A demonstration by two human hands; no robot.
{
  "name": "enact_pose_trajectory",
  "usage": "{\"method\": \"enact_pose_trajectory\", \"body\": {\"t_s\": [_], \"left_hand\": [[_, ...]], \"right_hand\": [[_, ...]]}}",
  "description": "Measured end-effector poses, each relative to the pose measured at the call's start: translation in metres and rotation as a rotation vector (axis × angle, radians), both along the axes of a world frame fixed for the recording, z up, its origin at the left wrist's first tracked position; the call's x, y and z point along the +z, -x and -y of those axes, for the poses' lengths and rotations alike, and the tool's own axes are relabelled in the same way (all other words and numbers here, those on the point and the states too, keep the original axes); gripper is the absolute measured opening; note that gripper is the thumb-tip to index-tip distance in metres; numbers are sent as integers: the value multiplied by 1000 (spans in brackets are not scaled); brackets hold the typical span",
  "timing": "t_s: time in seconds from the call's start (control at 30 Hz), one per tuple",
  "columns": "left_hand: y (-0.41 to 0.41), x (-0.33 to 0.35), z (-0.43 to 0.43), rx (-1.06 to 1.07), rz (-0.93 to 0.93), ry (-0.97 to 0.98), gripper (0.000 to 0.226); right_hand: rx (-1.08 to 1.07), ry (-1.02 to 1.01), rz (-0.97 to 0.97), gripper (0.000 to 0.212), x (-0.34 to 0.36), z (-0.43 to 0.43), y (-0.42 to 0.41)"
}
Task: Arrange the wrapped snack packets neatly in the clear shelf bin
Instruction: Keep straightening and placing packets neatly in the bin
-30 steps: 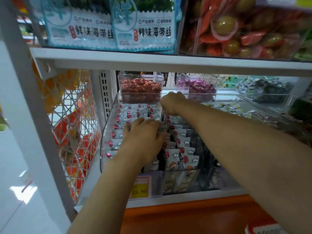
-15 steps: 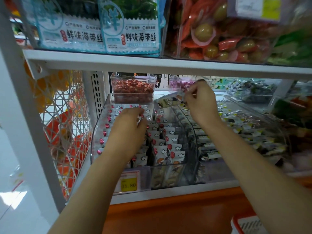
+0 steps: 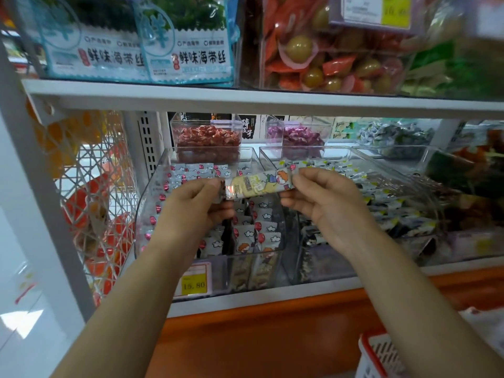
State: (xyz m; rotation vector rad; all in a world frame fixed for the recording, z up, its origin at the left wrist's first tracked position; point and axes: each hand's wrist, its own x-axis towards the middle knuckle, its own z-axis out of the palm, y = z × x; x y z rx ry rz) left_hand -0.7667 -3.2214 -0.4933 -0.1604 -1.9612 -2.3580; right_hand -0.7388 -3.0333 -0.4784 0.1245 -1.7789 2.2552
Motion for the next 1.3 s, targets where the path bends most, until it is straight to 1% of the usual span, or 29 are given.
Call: {"method": "enact_pose_trajectory", "body": {"t_s": [0.1,0.23,0.33,0.43,0.53,0.63,0.77,0.8,0.87,0.93,1.0,1.07,1.1,1.17,1.3], "left_hand": [[-1,1,0,40,27,-96,21],[-2,4,0,62,45,-154,26],[-4,5,-1,11,76,-219,28],[-4,6,-5,-80,64,-264,20],[-6,8,-9,-151,36,-270,11],[-7,8,-8,-184,-2,-235,14],[-6,7,-6,-217,-60,-170,18],[-6,7,-6,-224,-49,-167,16],[-5,6,-5,-239,-16,-157,3],[-4,4,-5,-207,-14,-92,11],[-4,3,-6,-145,-37,-30,11],[-4,2,-6,-131,-47,-7,11],[-3,2,-6,-135,-52,6,15],[-3,2,-5,-157,-65,36,25],[-5,3,-4,-187,-113,60,31]], "right_hand": [[33,80,33,18,-2,-1,0],[15,123,28,14,-4,0,1],[-4,221,36,11,-3,0,2],[-52,342,43,12,-3,-1,5],[-109,364,46,13,-4,-3,7],[-167,264,-4,17,-7,-4,8],[-238,-8,-112,15,-10,-3,7],[-248,-70,-132,15,-10,-3,7],[-249,-165,-160,15,-10,-2,5],[-201,-173,-174,14,-8,0,2],[-151,-164,-187,13,-7,2,0],[-192,-291,-202,11,-7,3,-1],[-215,-349,-208,9,-8,4,-1],[-224,-365,-209,5,-9,4,-2],[-227,-352,-227,16,-7,3,-4]]}}
